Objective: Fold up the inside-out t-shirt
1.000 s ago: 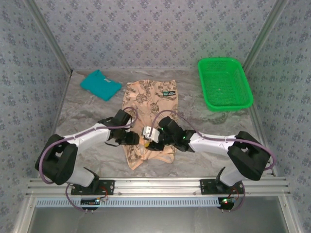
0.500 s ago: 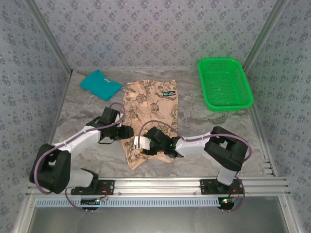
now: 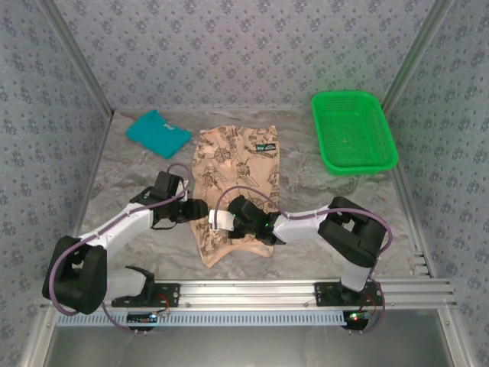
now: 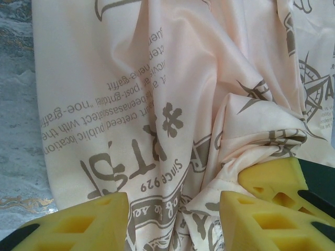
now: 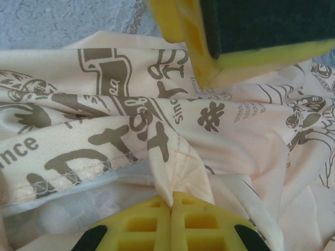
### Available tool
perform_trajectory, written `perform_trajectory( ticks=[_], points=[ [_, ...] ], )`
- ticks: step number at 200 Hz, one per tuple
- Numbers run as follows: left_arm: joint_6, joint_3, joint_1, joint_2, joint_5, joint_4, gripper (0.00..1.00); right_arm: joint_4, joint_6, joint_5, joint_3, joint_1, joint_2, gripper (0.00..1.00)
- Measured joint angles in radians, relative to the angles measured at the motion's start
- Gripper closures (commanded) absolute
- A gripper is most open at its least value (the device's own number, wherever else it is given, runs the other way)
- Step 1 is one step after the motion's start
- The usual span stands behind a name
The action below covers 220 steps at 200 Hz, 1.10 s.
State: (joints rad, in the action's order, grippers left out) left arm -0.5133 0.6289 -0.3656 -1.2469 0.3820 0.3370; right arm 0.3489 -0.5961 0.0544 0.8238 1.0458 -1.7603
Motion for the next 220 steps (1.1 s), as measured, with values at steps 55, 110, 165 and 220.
perform_trajectory(
  ticks=[55, 110, 165, 220],
  points=[
    [0.035, -0.056, -0.005, 0.038, 0.022, -0.059, 0.5, -0.012, 0.056, -0.061, 0.049, -0.045, 0.015, 0.94],
    [0.147, -0.12, -0.082, 0.114, -0.055, -0.232, 0.45, -0.018, 0.144, -0.192, 0.096, -0.124, 0.046, 0.9],
    [0.233, -0.119, -0.116, -0.024, -0.107, -0.374, 0.46, -0.087, 0.182, -0.28, 0.097, -0.142, 0.045, 0.86],
    [0.267, -0.143, -0.151, -0.05, -0.118, -0.463, 0.46, -0.083, 0.266, -0.36, 0.074, -0.184, 0.046, 0.86]
  ],
)
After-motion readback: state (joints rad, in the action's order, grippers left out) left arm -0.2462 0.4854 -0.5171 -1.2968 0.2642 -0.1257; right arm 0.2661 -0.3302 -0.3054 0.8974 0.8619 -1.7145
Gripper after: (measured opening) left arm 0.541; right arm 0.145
